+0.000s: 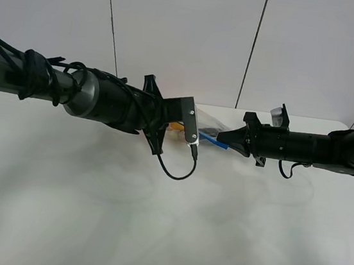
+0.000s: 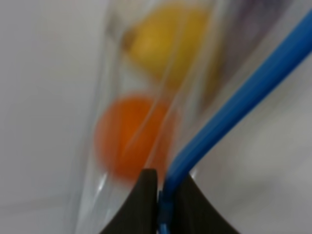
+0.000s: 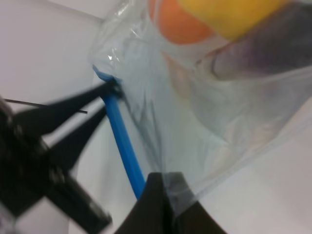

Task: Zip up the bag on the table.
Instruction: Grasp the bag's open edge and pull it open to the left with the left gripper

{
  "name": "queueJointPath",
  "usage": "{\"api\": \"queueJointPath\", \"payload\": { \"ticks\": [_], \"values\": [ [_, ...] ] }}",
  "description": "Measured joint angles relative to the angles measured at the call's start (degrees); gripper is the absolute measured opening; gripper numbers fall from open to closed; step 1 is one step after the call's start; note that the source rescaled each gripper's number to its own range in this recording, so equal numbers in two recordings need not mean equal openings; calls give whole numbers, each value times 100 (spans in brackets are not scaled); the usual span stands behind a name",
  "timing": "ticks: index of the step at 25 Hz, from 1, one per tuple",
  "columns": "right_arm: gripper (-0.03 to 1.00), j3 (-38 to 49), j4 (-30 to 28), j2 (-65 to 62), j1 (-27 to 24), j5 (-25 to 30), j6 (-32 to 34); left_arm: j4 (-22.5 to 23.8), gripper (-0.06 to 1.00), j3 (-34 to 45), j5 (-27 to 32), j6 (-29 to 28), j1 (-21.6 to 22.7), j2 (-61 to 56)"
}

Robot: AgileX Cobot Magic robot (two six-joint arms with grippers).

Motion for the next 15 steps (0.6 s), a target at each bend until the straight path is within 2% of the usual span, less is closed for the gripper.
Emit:
{"api": "queueJointPath", "payload": {
  "ticks": [6, 15],
  "values": [
    [0, 0, -159, 0, -135, 11, 0, -5, 0, 0, -375, 14, 588, 0],
    [0, 0, -180, 0, -135, -2, -18, -12, 0, 0, -458, 289, 740, 0]
  ]
}}
